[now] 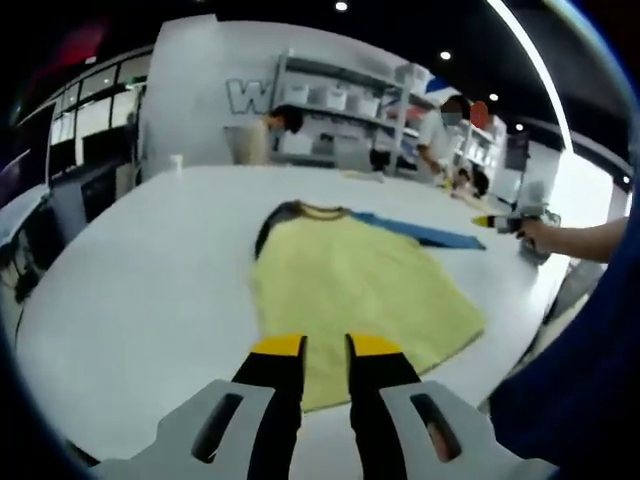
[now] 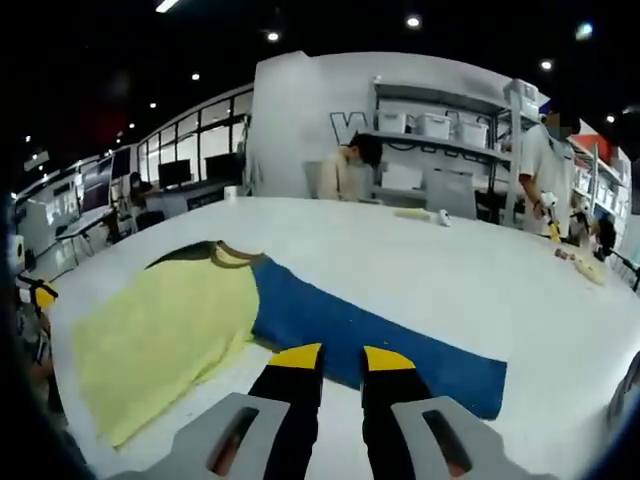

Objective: Fold the garment on the visible template until the final outline fits inside the template.

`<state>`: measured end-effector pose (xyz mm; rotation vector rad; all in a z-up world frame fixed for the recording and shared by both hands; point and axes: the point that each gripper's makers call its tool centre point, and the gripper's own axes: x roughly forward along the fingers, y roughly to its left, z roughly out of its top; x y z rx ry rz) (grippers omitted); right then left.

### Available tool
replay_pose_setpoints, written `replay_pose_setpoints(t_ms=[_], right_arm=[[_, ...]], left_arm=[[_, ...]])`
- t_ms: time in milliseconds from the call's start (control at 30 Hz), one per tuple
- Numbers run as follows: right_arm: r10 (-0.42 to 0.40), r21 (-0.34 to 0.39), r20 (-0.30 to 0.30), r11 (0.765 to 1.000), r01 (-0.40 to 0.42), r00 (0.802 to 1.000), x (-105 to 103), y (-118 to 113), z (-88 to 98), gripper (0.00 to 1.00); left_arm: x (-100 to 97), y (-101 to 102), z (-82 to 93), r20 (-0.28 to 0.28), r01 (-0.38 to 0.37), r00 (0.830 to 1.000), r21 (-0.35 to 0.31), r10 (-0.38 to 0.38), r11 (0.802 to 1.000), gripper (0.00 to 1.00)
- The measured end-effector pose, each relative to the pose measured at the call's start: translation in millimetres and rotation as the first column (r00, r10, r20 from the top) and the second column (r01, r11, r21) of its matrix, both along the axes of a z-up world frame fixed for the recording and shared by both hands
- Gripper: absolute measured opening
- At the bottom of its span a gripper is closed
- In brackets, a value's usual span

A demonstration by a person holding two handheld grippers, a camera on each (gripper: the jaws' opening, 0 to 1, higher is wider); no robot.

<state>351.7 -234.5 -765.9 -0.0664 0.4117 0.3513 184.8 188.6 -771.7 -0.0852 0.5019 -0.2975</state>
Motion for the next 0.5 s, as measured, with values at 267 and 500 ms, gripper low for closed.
replay_pose_setpoints(t_ms=[267,500], right_arm=[[0.066,0.002,-0.036,0.998,-0.066,0.997,-32.8,58.5,-5.6,0.09],[0.061,0.041,-0.034,0.997,-0.06,0.998,-54.8,89.2,-2.8,0.1]], left_arm=[[15.7,28.7,-5.9,0.009,0.012,1.0,-0.019,-0.012,1.0,0.15],[23.2,34.6,-13.2,0.002,0.064,0.998,-0.006,-0.064,0.998,0.16]])
